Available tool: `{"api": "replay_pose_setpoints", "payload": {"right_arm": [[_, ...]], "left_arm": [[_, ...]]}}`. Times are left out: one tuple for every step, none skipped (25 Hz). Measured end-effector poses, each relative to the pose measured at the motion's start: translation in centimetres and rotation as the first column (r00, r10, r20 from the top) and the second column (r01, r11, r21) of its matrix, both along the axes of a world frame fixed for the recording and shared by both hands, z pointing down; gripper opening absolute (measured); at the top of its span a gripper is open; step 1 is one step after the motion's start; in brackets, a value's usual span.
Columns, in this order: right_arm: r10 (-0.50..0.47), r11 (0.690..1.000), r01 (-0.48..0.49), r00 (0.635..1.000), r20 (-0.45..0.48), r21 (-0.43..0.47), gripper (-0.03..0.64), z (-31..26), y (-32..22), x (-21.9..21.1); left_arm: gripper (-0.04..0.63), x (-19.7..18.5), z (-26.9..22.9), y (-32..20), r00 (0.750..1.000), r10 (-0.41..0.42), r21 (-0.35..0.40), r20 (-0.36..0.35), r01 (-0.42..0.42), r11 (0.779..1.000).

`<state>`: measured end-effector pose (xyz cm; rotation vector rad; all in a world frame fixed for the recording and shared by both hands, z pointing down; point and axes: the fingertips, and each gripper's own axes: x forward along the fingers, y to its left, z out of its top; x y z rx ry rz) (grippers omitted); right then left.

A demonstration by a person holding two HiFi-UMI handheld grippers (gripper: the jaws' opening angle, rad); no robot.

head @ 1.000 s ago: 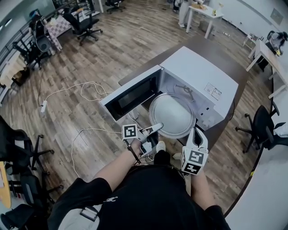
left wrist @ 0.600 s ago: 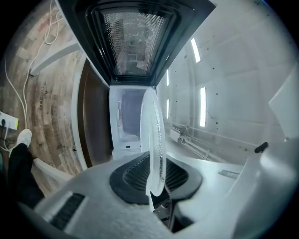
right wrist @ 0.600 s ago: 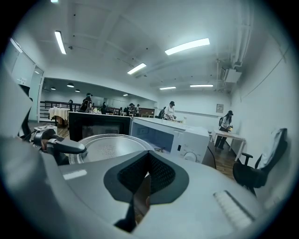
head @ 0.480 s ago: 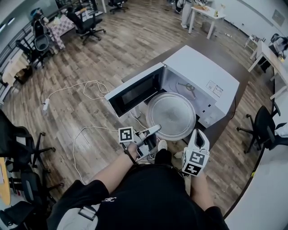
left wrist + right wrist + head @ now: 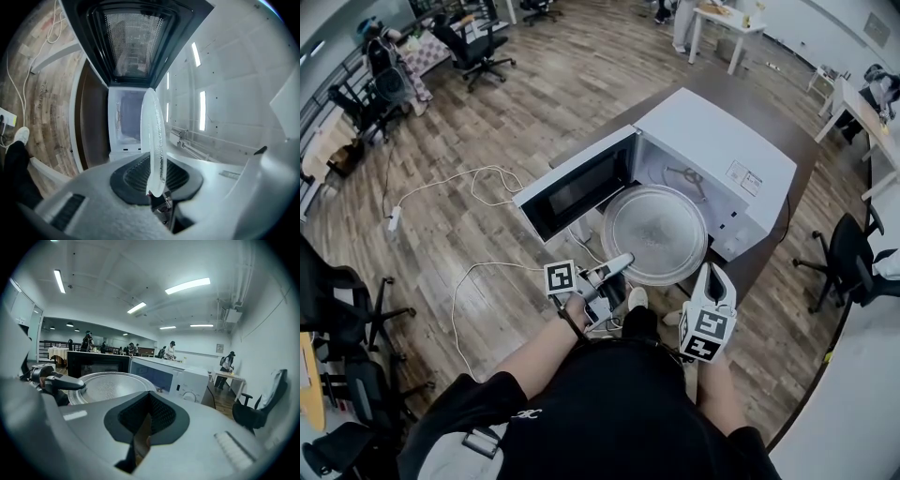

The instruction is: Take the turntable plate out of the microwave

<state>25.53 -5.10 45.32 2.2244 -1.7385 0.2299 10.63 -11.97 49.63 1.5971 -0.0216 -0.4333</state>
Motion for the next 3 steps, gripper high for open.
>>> {"api": "replay_pose_setpoints", "payload": {"right_arm": [[0.001,1.0,-0.001,1.0,0.002,0.001,0.006,0.0,-0.06,0.05],[0.001,1.0,-0.001,1.0,0.003,0.001,0.006,0.0,-0.14,0.1],[0.002,1.0,-0.002,1.0,0.004,0.002,0.006,0.0,-0.22,0.14]], "left_arm": [[0.052,0.01,0.07,-0.11,1.0,-0.001,0.001,0.001,0.001,1.0],[0.052,0.03,0.12,-0.22,1.0,-0.002,0.002,0.002,0.002,1.0],[0.054,0.04,0.14,-0.33,1.0,-0.003,0.003,0.003,0.003,1.0]]}}
